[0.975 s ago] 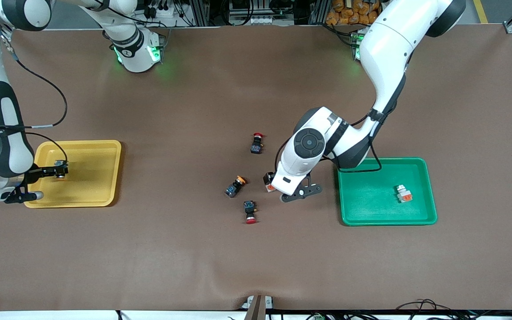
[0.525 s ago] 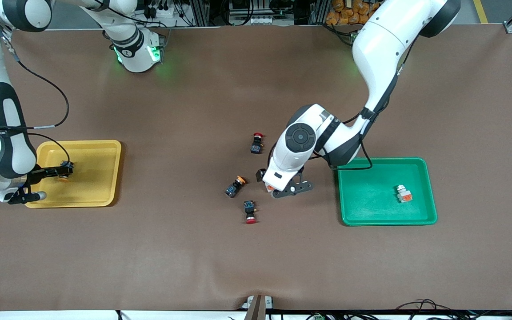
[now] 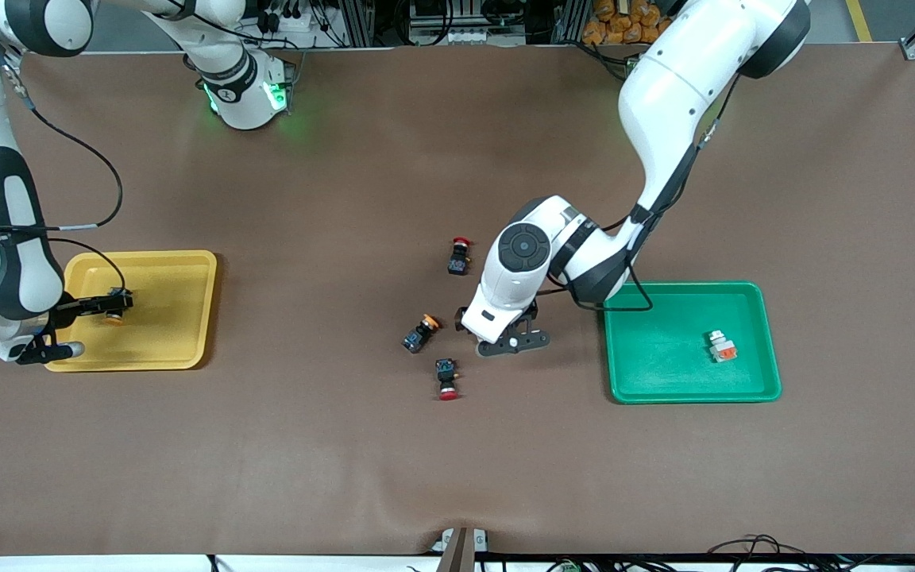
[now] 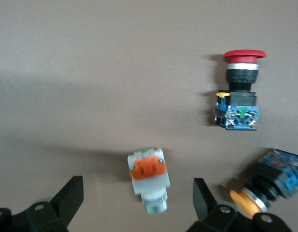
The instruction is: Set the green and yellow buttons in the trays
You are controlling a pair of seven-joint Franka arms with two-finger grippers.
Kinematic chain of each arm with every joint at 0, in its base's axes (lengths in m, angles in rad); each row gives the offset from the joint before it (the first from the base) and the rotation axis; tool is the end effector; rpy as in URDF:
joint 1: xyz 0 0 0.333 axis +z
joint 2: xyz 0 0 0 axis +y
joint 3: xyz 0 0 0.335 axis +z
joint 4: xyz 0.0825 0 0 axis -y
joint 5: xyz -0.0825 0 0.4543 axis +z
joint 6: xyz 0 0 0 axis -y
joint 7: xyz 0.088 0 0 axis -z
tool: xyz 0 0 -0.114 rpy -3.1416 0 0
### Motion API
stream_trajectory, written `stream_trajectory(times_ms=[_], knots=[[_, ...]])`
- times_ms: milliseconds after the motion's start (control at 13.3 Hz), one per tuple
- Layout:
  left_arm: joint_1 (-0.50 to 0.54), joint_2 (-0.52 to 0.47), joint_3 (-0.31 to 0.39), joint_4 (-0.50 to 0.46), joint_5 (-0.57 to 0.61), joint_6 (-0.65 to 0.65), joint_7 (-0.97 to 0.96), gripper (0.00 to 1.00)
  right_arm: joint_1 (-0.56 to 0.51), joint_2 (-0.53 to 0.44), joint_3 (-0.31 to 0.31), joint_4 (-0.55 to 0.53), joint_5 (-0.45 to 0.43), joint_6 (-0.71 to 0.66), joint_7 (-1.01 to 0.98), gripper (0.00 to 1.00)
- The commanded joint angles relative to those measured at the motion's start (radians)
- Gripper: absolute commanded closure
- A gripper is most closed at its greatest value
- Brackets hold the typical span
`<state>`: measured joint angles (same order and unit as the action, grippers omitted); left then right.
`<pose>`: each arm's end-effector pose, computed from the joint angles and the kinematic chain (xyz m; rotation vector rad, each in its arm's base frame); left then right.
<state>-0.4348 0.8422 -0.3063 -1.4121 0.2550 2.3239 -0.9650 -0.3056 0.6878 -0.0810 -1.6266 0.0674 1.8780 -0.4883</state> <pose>0.6312 -0.5071 0.1862 3.0277 0.2560 0.0816 0.6505 -0.2549 0.1534 -2.8967 -0.1075 0.5756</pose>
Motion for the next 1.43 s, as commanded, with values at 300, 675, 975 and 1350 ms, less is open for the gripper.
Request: stream_trajectory(times_ms=[300,675,975,1350], knots=[[-0.024,0.055,0.012,0.025,0.030,0.052,-0.014,0.00,0.110,-0.071,0.013,0.020,0.034,-0.175,0.249,0.00],[-0.024,0.070,0.012,0.021,0.030,0.071,-0.015,0.10,0.241,-0.132,0.013,0.027,0.061,-0.241,0.477,0.00],[-0.024,0.078,0.012,0.021,0.032,0.077,-0.014,0.54,0.321,-0.157,0.013,0.033,0.117,-0.260,0.580,0.00],[-0.001,0.026,0.012,0.013,0.036,0.057,-0.001,1.00,0.437,-0.169,0.013,0.086,0.164,-0.261,0.805,0.00]])
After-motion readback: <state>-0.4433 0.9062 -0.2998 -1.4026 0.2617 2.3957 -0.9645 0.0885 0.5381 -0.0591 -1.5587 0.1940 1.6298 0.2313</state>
